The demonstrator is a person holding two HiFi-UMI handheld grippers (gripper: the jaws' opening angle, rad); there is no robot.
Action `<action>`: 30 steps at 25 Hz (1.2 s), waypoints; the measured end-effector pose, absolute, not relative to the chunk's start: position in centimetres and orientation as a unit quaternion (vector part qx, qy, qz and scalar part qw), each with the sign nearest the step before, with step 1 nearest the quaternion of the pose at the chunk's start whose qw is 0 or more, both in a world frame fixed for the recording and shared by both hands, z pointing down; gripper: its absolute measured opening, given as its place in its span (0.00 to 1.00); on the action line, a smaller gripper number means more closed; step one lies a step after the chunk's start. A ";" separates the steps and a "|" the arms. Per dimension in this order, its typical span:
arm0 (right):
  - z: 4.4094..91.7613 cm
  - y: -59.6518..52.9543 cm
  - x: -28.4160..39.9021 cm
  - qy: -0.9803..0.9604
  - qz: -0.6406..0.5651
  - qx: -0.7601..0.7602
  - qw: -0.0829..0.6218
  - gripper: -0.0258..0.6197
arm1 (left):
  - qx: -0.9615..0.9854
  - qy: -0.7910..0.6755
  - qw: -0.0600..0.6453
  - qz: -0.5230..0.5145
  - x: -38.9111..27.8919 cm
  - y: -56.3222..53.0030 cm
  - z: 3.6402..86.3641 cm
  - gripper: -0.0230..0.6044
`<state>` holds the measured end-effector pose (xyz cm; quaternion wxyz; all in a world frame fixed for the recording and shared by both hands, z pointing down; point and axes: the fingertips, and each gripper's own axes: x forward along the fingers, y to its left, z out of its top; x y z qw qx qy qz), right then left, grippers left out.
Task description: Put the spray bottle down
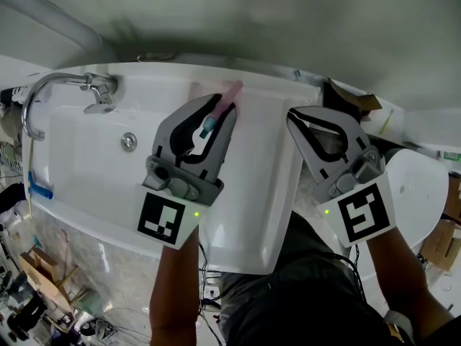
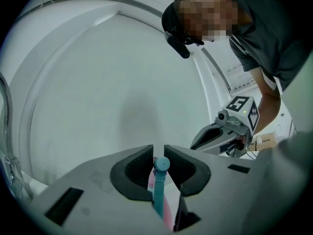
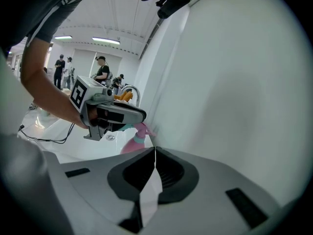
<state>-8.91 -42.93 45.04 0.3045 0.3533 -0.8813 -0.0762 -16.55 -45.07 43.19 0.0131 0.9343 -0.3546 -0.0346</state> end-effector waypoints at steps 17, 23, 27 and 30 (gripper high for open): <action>42.2 -40.9 -9.9 -0.889 -0.099 0.341 0.290 0.05 | 0.941 -0.337 0.026 0.007 -16.7 -41.6 43.3 0.21; 41.1 -40.3 -9.9 -0.893 -0.108 0.337 0.279 0.05 | 0.931 -0.363 0.016 0.023 -18.2 -40.7 42.7 0.25; 39.7 -39.9 -9.4 -0.893 -0.118 0.337 0.274 0.05 | 0.924 -0.381 0.010 0.037 -19.2 -39.8 42.2 0.25; 38.9 -39.5 -8.9 -0.891 -0.126 0.335 0.280 0.05 | 0.920 -0.389 0.004 0.046 -19.7 -38.8 41.6 0.26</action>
